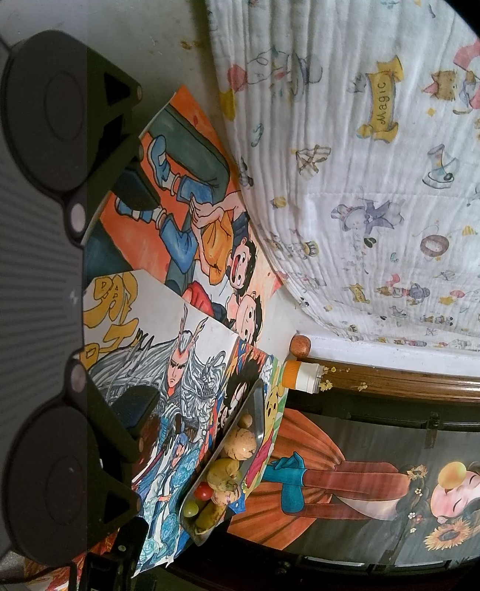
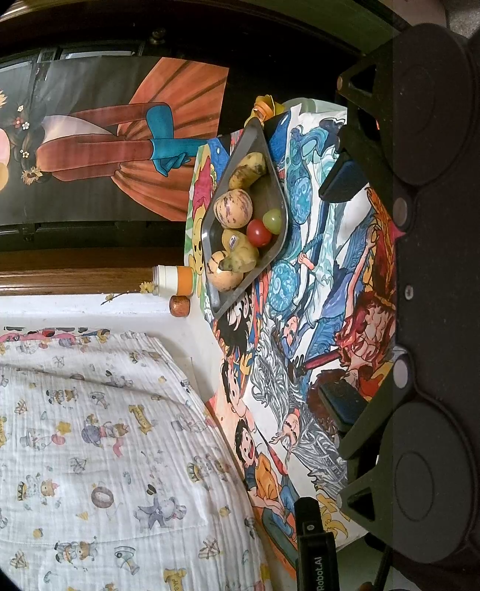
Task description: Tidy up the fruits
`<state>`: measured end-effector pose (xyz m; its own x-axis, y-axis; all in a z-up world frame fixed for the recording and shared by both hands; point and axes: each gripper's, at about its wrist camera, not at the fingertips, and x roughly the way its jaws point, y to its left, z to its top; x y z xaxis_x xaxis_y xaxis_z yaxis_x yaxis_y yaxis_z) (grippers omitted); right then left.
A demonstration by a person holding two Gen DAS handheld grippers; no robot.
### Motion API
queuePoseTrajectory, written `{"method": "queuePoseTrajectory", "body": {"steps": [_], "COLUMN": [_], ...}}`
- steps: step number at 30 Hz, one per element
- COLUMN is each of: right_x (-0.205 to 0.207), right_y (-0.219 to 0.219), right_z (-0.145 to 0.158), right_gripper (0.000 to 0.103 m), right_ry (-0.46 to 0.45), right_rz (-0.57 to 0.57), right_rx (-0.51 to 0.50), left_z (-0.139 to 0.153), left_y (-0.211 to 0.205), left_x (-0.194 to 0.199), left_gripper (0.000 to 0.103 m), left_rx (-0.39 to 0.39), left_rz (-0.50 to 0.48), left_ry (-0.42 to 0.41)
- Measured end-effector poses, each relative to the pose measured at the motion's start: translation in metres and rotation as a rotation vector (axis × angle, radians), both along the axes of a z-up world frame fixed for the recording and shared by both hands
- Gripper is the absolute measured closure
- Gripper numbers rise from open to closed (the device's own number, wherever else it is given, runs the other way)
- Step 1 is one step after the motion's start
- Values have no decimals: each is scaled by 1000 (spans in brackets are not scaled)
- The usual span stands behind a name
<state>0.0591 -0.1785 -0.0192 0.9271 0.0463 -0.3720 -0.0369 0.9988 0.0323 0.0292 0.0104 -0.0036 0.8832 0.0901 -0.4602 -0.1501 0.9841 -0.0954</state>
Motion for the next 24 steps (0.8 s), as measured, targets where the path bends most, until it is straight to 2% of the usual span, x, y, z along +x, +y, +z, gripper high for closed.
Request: {"method": "queuePoseTrajectory", "body": {"steps": [6, 13, 24], "right_x": [0, -1, -1], "right_y": [0, 1, 2], "right_z": [0, -1, -2], "right_gripper": [0, 1, 1], "right_ry": [0, 3, 4], "right_rz": [1, 5, 6], "right_rx": [0, 0, -1], "left_z": [-1, 1, 1], "left_y": [3, -4, -4], "left_x": [-1, -3, -3], "left_gripper": [0, 0, 0], "left_rx": [-35, -9, -14], "left_rz": [-35, -34, -33], "left_ry": [2, 17, 19]}}
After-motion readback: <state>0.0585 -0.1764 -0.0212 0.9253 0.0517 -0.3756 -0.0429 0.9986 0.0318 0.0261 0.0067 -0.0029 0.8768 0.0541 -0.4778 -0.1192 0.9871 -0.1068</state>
